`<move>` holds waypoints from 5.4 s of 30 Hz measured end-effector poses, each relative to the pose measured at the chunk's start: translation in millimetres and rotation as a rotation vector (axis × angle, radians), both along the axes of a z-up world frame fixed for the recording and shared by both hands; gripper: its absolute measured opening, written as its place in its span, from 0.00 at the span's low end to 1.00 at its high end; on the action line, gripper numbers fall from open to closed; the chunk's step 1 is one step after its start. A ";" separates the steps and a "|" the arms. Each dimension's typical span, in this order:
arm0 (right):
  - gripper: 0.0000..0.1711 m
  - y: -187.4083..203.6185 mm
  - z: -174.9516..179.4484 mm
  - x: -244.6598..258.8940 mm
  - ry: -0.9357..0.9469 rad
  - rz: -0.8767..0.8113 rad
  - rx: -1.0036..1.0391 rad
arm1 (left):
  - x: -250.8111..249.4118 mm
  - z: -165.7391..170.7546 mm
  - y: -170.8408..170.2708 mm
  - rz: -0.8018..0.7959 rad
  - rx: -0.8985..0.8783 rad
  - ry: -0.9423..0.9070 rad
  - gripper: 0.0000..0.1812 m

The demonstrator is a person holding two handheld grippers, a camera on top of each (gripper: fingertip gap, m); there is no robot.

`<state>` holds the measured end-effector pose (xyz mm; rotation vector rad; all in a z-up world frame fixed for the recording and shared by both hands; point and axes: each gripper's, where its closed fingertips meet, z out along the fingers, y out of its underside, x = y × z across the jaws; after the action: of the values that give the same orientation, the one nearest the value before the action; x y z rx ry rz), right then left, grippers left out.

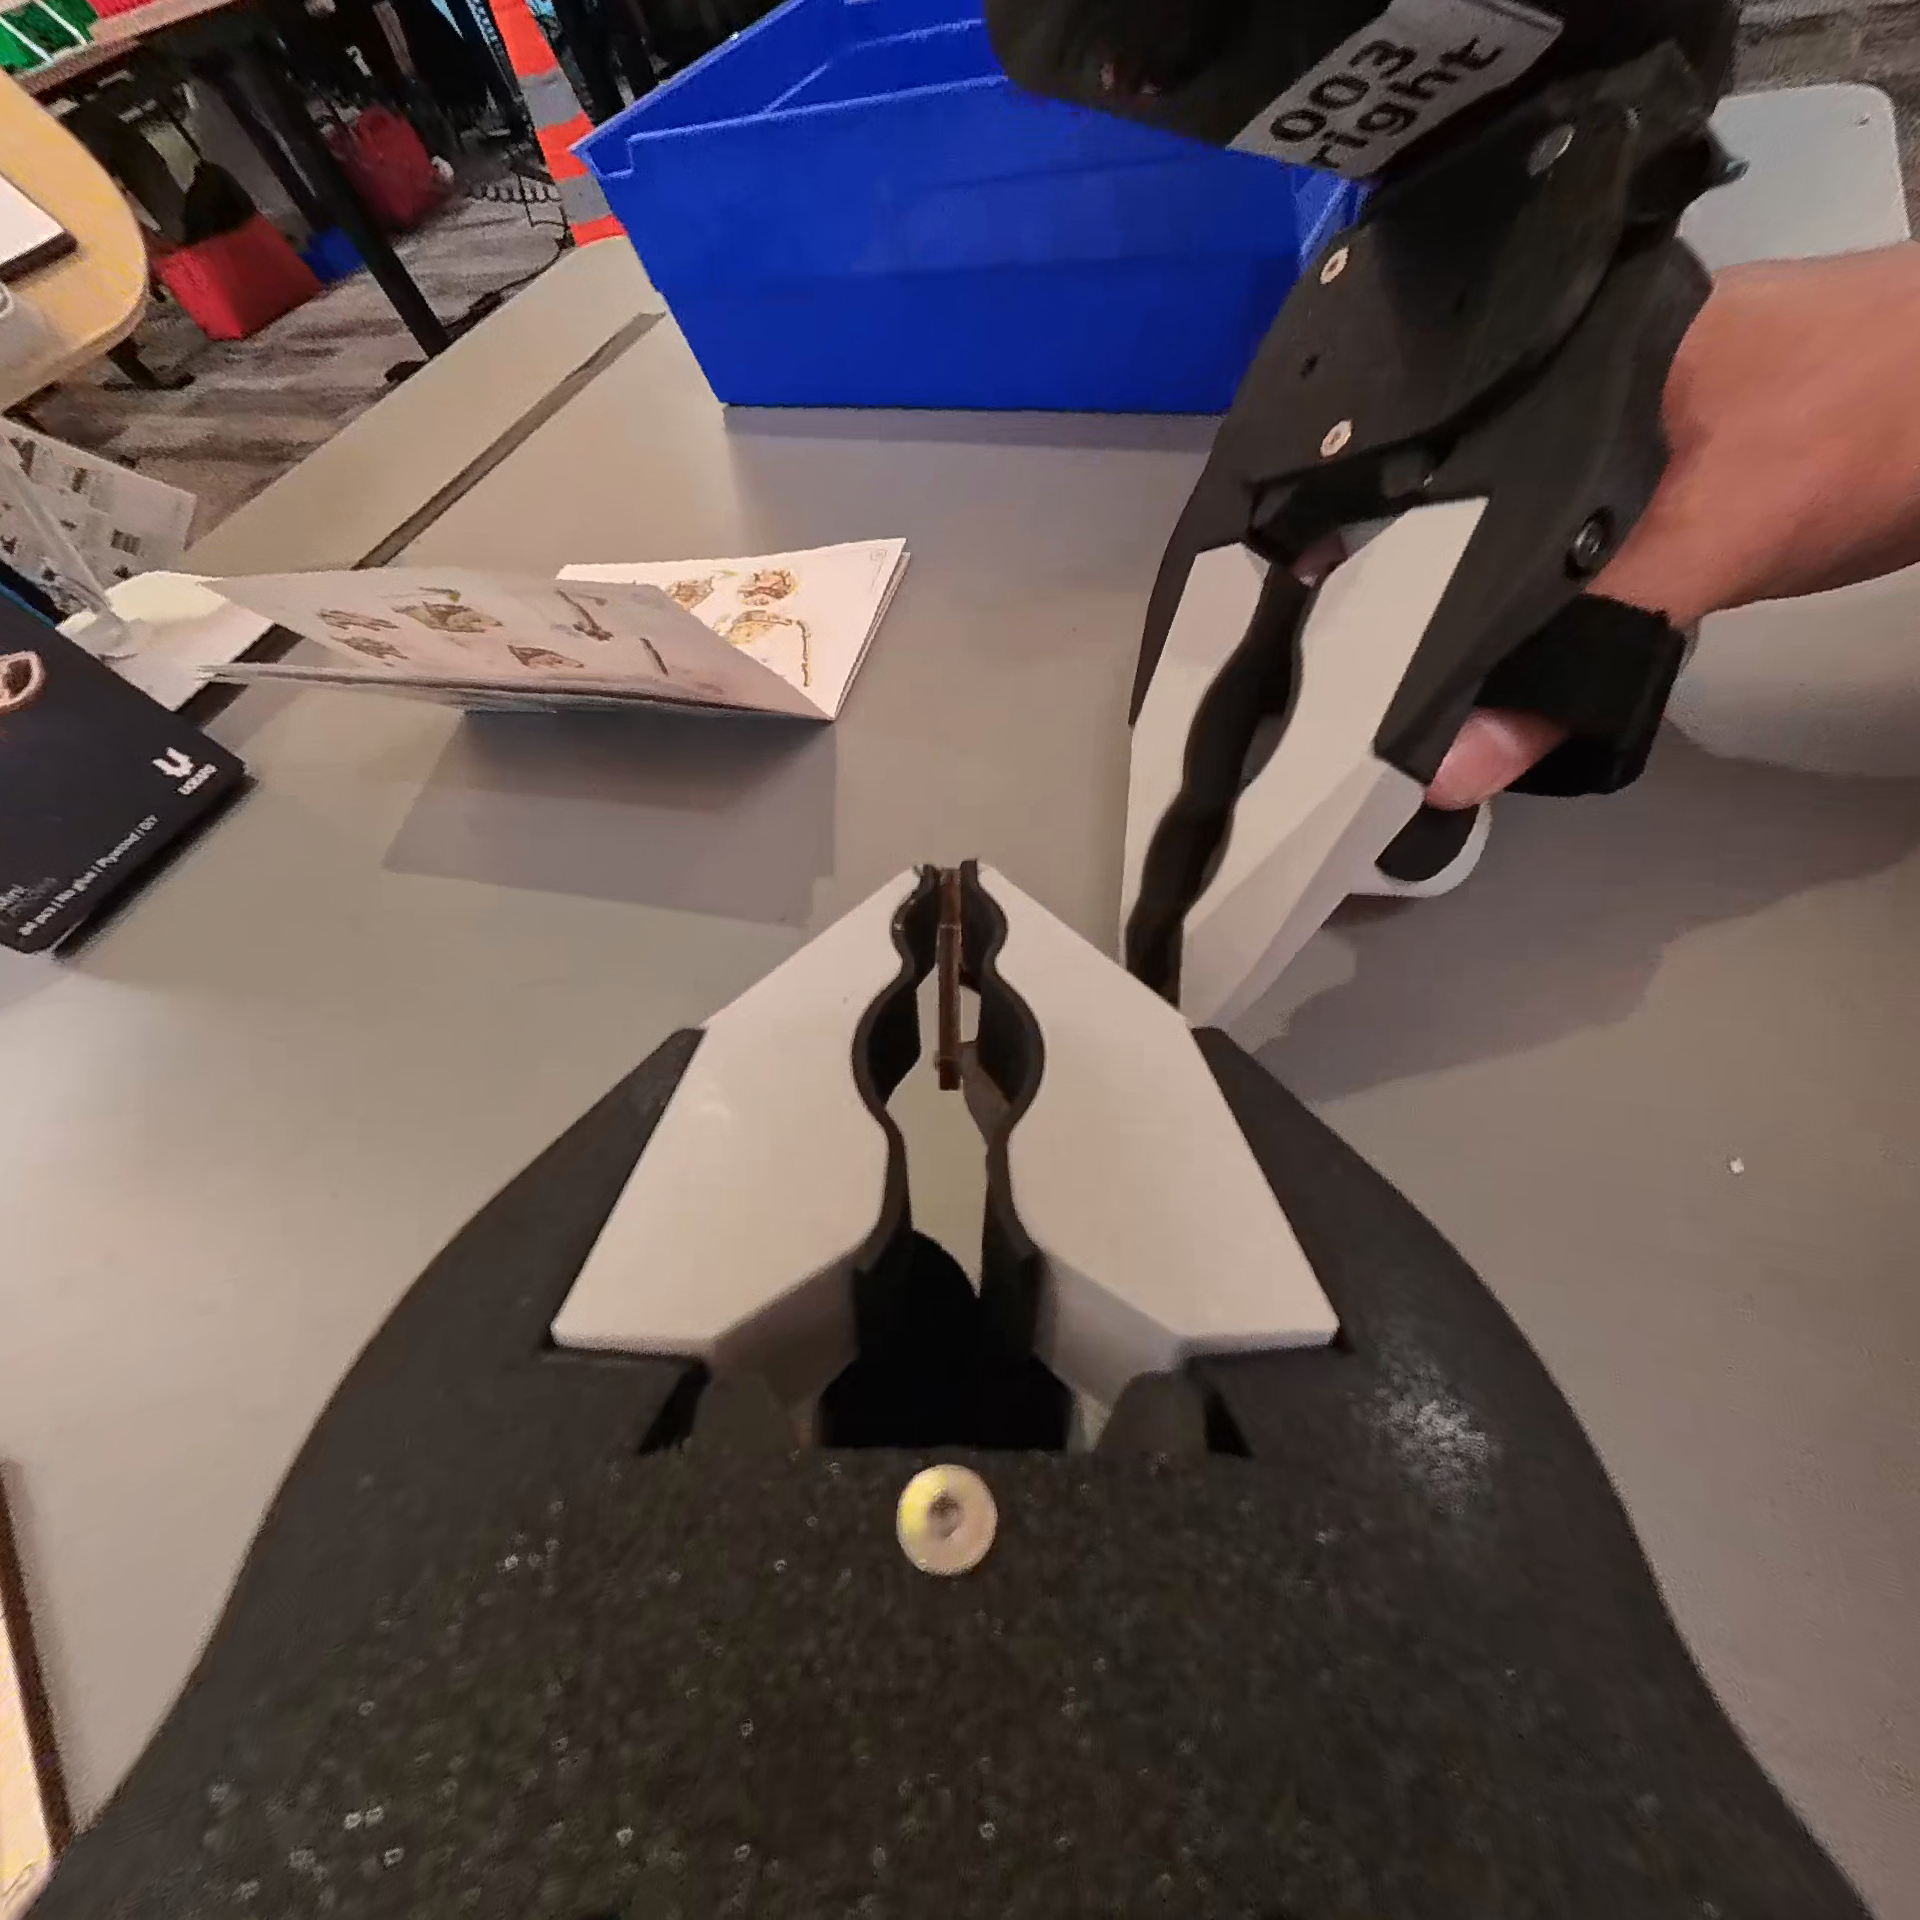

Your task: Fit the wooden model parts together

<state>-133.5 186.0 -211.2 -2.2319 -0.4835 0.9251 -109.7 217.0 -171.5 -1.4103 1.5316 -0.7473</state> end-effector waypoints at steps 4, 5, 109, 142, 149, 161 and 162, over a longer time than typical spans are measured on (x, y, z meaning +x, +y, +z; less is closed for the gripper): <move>0.12 -0.1 2.5 0.4 0.038 0.001 -0.015 | 0.7 -2.0 -1.4 -0.004 0.004 0.003 0.01; 0.13 0.5 2.9 0.2 0.046 -0.001 -0.020 | 1.1 -1.8 -1.4 -0.003 0.002 0.003 0.01; 0.03 -26.6 90.1 -15.9 0.241 0.038 0.258 | 0.1 96.8 -71.2 -0.198 -0.135 -0.256 0.04; 0.03 -12.2 76.6 3.9 0.063 -0.060 0.316 | -6.8 88.4 -43.3 -0.102 -0.318 -0.208 0.22; 0.03 -4.6 74.4 11.2 0.000 -0.109 0.353 | -7.2 92.2 -37.8 -0.064 -0.418 -0.242 0.30; 0.03 -2.1 71.3 11.2 -0.070 -0.113 0.382 | -6.3 74.2 -32.1 -0.038 -0.460 -0.192 0.30; 0.03 -2.2 71.0 11.1 -0.075 -0.111 0.385 | -6.2 74.1 -32.3 -0.040 -0.464 -0.191 0.29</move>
<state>-122.5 183.8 -140.2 -1.9255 -0.5178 0.6316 -115.9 184.7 -97.5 -1.5864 1.2885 -1.2843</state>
